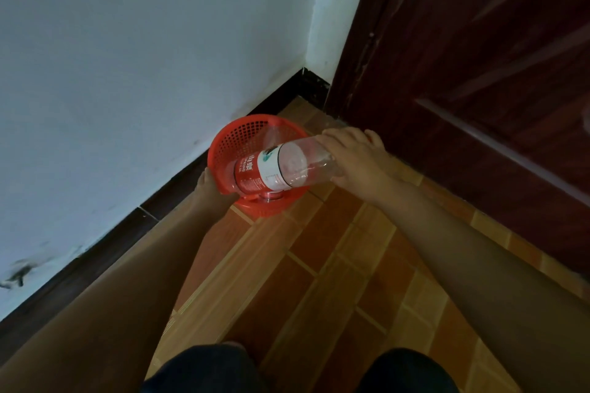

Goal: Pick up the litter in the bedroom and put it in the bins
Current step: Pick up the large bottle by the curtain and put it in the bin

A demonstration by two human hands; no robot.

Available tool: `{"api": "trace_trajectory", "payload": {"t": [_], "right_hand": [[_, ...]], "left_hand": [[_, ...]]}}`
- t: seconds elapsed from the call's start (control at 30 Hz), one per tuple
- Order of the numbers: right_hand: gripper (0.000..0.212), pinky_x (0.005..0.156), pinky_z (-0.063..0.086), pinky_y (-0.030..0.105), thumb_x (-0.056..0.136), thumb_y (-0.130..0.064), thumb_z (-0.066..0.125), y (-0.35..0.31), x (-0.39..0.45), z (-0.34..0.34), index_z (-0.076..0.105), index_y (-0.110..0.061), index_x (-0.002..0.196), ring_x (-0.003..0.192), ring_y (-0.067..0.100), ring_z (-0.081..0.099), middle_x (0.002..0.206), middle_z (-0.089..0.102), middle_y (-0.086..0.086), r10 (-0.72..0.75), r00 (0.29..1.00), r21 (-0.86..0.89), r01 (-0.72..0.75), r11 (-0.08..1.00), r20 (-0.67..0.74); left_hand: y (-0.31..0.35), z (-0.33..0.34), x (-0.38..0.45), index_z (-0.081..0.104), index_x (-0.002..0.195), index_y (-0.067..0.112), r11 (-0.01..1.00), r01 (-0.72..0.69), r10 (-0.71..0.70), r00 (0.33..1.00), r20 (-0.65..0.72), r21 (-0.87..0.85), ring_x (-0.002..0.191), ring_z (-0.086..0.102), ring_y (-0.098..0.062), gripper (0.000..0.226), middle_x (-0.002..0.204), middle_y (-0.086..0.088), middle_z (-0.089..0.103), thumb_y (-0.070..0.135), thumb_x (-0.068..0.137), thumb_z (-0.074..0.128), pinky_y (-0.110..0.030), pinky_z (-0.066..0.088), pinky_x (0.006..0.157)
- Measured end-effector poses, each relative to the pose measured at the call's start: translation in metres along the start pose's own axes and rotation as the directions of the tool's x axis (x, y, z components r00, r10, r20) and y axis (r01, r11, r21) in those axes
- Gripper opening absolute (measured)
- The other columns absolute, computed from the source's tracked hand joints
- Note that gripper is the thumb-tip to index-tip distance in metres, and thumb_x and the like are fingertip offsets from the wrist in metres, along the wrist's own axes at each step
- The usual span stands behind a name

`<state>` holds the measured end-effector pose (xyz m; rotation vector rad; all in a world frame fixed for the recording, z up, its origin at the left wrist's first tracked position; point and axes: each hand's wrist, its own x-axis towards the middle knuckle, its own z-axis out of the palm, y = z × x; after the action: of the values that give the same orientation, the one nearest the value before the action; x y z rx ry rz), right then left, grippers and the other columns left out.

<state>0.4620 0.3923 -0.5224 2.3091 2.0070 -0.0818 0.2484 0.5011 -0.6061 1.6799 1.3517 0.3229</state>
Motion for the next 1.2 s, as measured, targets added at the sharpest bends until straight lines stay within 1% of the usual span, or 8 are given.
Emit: {"api": "trace_trajectory", "payload": {"t": [0.13, 0.23, 0.3, 0.43, 0.6, 0.73, 0.97, 1.2], "right_hand": [[0.071, 0.112, 0.012, 0.048, 0.081, -0.019, 0.062, -0.007, 0.02, -0.002, 0.026, -0.021, 0.142, 0.138, 0.021, 0.02, 0.151, 0.027, -0.002, -0.02, 0.999, -0.064, 0.022, 0.998, 0.026], [0.073, 0.113, 0.008, 0.054, 0.082, -0.012, 0.061, -0.01, 0.037, -0.001, 0.022, -0.023, 0.143, 0.141, 0.022, 0.014, 0.153, 0.023, -0.002, 0.004, 1.0, -0.098, -0.001, 0.995, 0.023], [0.078, 0.112, 0.005, 0.058, 0.081, -0.007, 0.061, -0.012, 0.048, 0.0, 0.019, -0.024, 0.144, 0.143, 0.023, 0.009, 0.155, 0.018, -0.004, 0.029, 0.999, -0.109, -0.026, 0.994, 0.026], [0.078, 0.111, 0.001, 0.061, 0.08, -0.008, 0.062, -0.014, 0.062, -0.001, 0.021, -0.027, 0.143, 0.144, 0.026, 0.004, 0.155, 0.017, 0.0, 0.035, 0.999, -0.096, -0.034, 0.995, 0.006], [0.074, 0.109, 0.01, 0.061, 0.08, -0.031, 0.061, -0.026, 0.065, -0.007, 0.023, -0.024, 0.143, 0.14, 0.025, 0.017, 0.151, 0.024, 0.004, 0.018, 0.999, -0.092, -0.014, 0.996, 0.038], [0.068, 0.106, 0.018, 0.055, 0.082, -0.035, 0.058, -0.033, 0.056, 0.0, 0.027, -0.024, 0.141, 0.134, 0.023, 0.027, 0.148, 0.03, 0.002, 0.014, 0.999, -0.104, -0.011, 0.995, 0.029], [0.067, 0.11, 0.016, 0.054, 0.085, -0.024, 0.055, -0.029, 0.043, 0.001, 0.023, -0.026, 0.144, 0.142, 0.022, 0.013, 0.155, 0.017, 0.002, 0.004, 1.0, 0.027, -0.004, 1.0, -0.001], [0.069, 0.115, 0.022, 0.048, 0.086, -0.025, 0.06, -0.026, 0.031, 0.0, 0.023, -0.019, 0.144, 0.143, 0.028, 0.005, 0.156, 0.011, 0.009, 0.138, 0.989, 0.226, -0.123, 0.966, -0.053]], "left_hand": [[-0.005, -0.001, 0.007, 0.053, 0.103, 0.027, 0.999, -0.017, 0.018, 0.999, 0.036, -0.029, 0.088, 0.06, -0.014, 0.038, 0.088, 0.012, 0.057, 0.019, 0.072, 0.074, -0.037, 0.053, 0.082], [-0.059, 0.018, 0.051, 0.045, 0.119, 0.031, 0.997, 0.065, -0.062, 0.997, 0.046, -0.051, 0.1, 0.062, -0.023, 0.082, 0.109, 0.0, 0.06, 0.062, 0.047, 0.072, -0.045, 0.057, 0.08], [-0.095, 0.035, 0.078, 0.039, 0.128, 0.034, 0.995, 0.083, -0.082, 0.997, 0.013, -0.053, 0.11, 0.059, -0.027, 0.102, 0.121, -0.001, 0.056, 0.078, 0.04, 0.067, -0.049, 0.056, 0.081], [-0.048, 0.024, 0.043, 0.022, 0.138, 0.025, 0.993, 0.101, -0.103, 0.994, -0.044, -0.055, 0.131, 0.037, -0.031, 0.1, 0.141, -0.008, 0.035, 0.045, 0.056, 0.077, -0.057, 0.044, 0.097], [-0.037, 0.021, 0.035, 0.019, 0.141, 0.024, 0.994, 0.107, -0.108, 0.993, -0.048, -0.027, 0.135, 0.028, -0.033, 0.101, 0.145, -0.011, 0.029, 0.039, 0.06, 0.077, -0.06, 0.04, 0.1], [-0.036, 0.023, 0.036, 0.017, 0.143, 0.018, 0.994, 0.108, -0.109, 0.992, -0.057, -0.022, 0.137, 0.024, -0.034, 0.095, 0.147, -0.014, 0.027, 0.025, 0.069, 0.076, -0.061, 0.035, 0.104], [-0.04, 0.02, 0.036, 0.024, 0.14, 0.021, 0.996, 0.08, -0.082, 0.996, -0.045, -0.05, 0.13, 0.037, -0.034, 0.091, 0.141, -0.013, 0.035, 0.024, 0.067, 0.078, -0.059, 0.043, 0.098], [-0.043, 0.015, 0.038, 0.033, 0.133, 0.021, 0.999, 0.027, -0.028, 0.999, -0.034, -0.033, 0.117, 0.052, -0.031, 0.084, 0.127, -0.01, 0.051, 0.029, 0.064, 0.079, -0.055, 0.05, 0.091]]}}
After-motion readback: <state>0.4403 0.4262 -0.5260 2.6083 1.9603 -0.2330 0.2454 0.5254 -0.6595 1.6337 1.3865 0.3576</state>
